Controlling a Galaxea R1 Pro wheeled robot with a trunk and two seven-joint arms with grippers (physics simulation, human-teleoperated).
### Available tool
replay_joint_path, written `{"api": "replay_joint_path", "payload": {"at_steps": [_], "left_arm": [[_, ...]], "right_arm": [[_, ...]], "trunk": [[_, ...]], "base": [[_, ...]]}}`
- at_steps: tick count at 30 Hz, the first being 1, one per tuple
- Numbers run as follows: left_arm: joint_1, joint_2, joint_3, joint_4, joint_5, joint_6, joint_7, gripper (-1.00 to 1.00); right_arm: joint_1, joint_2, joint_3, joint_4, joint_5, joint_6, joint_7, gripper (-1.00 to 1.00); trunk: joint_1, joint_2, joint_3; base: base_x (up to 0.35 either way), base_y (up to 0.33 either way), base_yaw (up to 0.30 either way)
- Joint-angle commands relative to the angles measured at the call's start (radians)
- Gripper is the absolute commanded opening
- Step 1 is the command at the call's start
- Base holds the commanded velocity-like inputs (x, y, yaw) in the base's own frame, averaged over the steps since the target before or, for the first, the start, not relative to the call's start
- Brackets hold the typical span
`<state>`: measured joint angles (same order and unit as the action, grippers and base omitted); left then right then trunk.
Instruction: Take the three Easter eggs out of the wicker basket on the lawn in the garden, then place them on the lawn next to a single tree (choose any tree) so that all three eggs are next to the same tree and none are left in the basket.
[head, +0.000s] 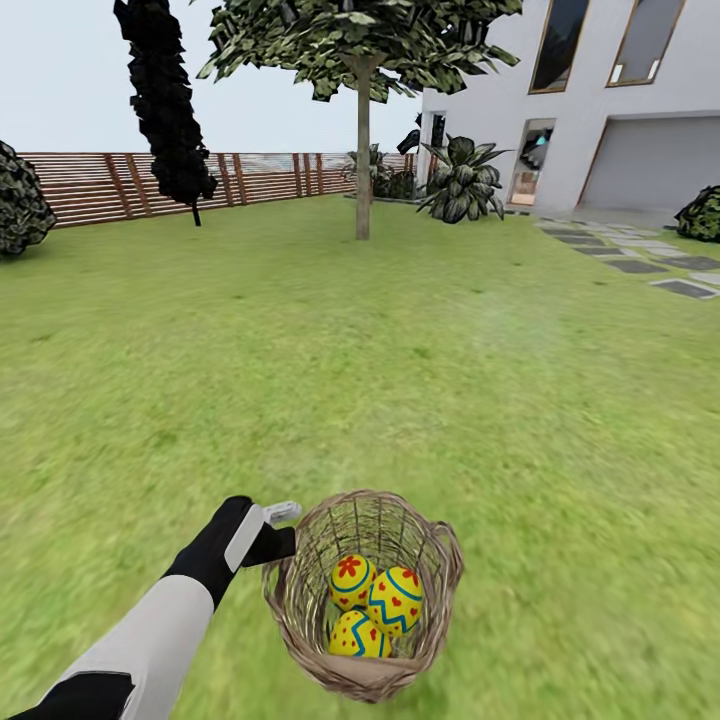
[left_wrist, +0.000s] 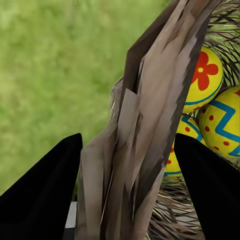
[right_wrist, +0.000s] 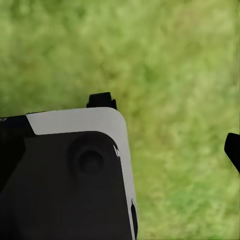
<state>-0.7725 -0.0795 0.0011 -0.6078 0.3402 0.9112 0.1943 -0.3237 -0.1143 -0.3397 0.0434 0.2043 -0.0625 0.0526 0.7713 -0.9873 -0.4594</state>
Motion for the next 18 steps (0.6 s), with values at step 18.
{"api": "replay_joint_path", "payload": {"at_steps": [18], "left_arm": [[-0.001,0.0,0.002,-0.001,0.025,0.001,0.01,-1.0]], "right_arm": [[-0.002,-0.001,-0.009,0.004,0.009,-0.007,0.002,1.0]], "trunk": [[0.001,-0.001,-0.001]], "base": [[0.327,0.0,0.0]]}}
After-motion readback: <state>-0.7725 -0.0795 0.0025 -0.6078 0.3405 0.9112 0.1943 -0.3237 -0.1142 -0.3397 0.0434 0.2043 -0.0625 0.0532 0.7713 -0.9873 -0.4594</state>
